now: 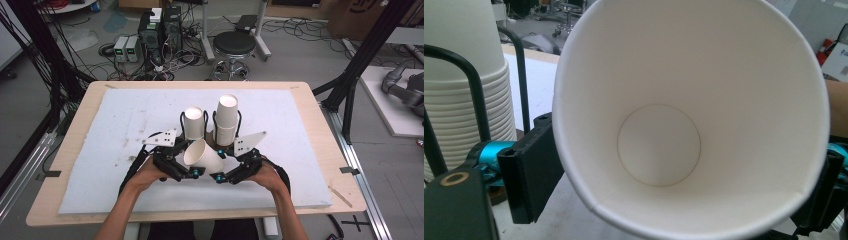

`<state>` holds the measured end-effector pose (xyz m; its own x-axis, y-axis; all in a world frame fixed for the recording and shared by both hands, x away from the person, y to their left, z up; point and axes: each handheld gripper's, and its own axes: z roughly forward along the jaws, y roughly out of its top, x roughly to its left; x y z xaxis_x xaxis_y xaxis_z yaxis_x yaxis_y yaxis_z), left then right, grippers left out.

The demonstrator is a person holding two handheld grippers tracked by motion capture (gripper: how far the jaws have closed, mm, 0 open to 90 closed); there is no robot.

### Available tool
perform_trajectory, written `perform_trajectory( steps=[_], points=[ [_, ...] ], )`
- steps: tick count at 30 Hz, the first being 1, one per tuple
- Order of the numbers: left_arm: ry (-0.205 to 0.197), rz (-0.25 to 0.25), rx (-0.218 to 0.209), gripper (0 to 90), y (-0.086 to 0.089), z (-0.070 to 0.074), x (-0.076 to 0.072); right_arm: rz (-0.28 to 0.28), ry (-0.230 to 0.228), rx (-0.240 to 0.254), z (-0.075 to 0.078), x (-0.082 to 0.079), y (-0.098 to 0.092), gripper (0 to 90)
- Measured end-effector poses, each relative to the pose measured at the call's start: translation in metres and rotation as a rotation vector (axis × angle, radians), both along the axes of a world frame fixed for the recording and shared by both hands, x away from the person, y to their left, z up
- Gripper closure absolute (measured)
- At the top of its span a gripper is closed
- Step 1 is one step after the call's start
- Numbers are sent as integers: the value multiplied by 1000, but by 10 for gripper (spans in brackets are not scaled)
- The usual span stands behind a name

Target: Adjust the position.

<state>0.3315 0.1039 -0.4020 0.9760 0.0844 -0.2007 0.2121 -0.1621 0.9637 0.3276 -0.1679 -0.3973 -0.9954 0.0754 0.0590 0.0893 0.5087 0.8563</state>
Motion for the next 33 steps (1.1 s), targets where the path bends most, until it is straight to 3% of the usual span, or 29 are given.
perform_trajectory(
  steps=[15,21,33],
  points=[
    [-12,-11,-2,148,-5,5,1,8,3,2,-1,-1,3,367],
    [-40,-34,-11,248,-4,6,0,7,0,2,-1,0,2,367],
    [-43,-32,-4,282,-4,6,0,4,-13,-10,-1,0,4,361]
  ],
)
